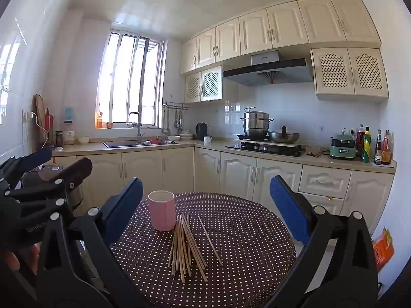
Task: Organize utensils
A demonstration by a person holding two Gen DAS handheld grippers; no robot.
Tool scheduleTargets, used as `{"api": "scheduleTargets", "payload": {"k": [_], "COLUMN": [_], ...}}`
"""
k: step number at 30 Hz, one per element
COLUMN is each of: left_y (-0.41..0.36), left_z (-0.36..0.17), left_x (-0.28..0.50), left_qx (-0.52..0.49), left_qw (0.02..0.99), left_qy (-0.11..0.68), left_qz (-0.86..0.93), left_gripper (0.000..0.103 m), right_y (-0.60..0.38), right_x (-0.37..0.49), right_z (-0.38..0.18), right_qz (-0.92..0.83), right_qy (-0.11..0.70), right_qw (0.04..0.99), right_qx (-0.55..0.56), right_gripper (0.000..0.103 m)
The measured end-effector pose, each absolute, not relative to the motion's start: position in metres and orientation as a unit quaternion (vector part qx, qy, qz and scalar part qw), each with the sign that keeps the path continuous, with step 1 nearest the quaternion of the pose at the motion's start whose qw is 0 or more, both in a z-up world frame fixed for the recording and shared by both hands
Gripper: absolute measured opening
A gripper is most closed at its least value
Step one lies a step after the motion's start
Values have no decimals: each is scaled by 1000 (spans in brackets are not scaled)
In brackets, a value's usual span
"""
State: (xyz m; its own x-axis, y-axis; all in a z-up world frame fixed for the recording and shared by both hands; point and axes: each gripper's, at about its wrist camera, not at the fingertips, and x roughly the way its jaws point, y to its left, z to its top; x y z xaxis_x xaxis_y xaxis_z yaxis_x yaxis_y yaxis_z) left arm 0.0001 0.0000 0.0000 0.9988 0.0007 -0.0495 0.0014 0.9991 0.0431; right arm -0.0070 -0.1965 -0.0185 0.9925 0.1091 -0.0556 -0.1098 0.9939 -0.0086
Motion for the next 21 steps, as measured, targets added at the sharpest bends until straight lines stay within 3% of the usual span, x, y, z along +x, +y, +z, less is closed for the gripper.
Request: {"api": "scheduleTargets", "payload": {"k": [21], "left_y": [-2], "left_z": [-4], "left_x": [1], "left_qx": [19], "left_qw": [999], "left_qy": [27], "left_qz": [0], "left_gripper": [91], "right_y": [-196], "right_x": [-5], "right_z": [-21], "right_qz": [55], "right_qy": [34], "right_qw": [998], "right_qx": [-7], "right_gripper": [97]}}
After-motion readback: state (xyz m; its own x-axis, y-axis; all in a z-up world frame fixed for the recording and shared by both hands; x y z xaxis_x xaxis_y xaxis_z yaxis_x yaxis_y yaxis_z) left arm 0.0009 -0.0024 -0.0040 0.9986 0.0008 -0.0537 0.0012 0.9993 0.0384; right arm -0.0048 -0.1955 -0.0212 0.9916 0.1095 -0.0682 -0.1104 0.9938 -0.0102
